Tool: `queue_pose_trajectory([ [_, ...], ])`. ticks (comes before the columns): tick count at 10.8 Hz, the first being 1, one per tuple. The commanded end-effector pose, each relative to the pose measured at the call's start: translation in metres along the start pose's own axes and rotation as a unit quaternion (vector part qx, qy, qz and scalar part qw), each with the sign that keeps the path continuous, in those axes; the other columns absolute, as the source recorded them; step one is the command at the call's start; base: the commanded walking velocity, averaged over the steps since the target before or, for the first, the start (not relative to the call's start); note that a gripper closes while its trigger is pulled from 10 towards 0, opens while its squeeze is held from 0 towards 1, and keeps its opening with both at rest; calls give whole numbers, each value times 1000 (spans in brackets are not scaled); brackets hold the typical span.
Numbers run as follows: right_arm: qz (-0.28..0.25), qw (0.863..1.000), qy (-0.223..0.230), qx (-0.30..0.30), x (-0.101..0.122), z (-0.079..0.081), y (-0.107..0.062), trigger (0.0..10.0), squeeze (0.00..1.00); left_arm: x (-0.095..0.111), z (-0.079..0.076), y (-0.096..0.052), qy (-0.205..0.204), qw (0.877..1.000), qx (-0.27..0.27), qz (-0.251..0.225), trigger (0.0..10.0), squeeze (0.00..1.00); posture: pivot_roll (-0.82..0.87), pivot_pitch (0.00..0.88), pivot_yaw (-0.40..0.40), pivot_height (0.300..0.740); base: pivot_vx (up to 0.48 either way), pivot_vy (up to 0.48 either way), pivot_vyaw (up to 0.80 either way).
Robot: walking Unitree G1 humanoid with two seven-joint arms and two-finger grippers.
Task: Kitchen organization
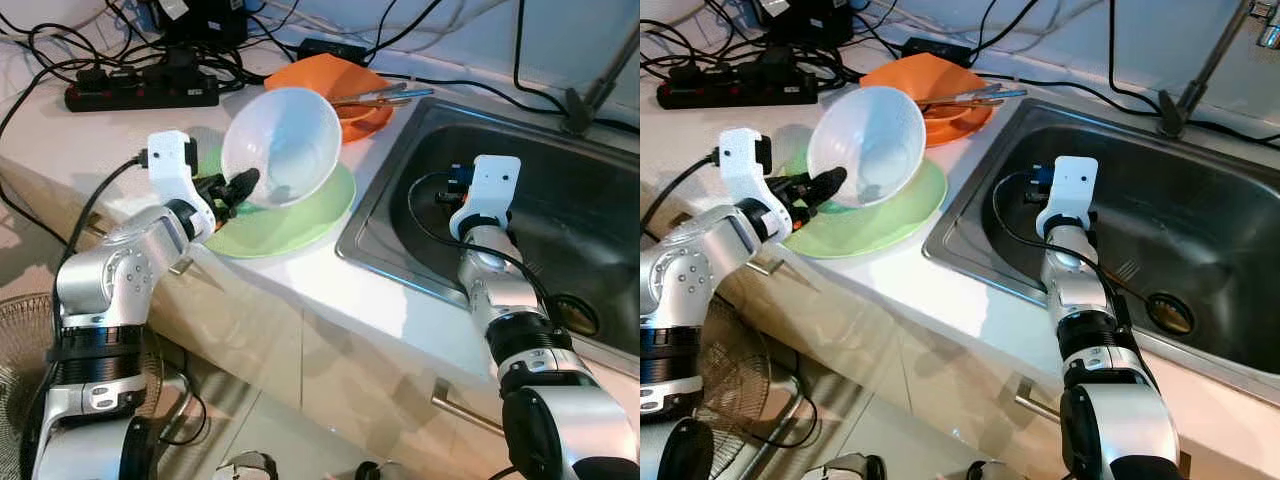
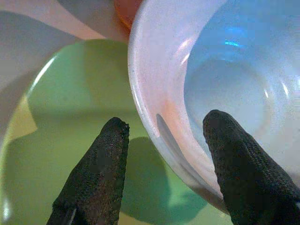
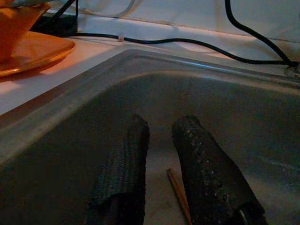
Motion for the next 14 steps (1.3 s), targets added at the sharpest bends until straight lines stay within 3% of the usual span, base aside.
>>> queue_pose_trajectory([
  [1, 5, 1000, -1, -2, -3, 0, -2, 10000, 0, 2, -4, 2, -12, 1000, -12, 0, 10000, 0, 140, 79, 4, 740, 0, 0, 0],
  [2, 5, 1000, -1, -2, -3, -1, -2, 10000, 0, 1, -4, 2, -20, 1000, -14, -2, 1882, 0, 142, 73, 2, 740, 0, 0, 0],
  [3, 6, 1000, 0, -2, -3, -1, -2, 10000, 0, 0, -5, 2, -26, 999, -18, -5, 0, 0, 141, 72, 3, 740, 0, 0, 0],
  [11, 19, 1000, 0, -3, -9, 0, -3, 10000, 0, -11, -20, 8, -73, 996, -52, -9, 0, 0, 139, 73, 2, 740, 0, 0, 0],
  [14, 20, 1000, -2, -8, -9, -3, -3, 10000, 0, -2, -28, 9, -89, 992, -56, -65, 0, 0, 136, 85, -5, 740, 0, 0, 0],
])
Point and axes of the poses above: a point about 5 cm out from each wrist's last joint towards the gripper, its own y axis pointing out of the wrist towards the gripper, its own x axis along the axis of the wrist's last joint, z = x × y, the point moved 2 cm from there along y, pointing out of the wrist towards the gripper, and after that the axes turned 12 degrees about -y, right-handed, at the moved point
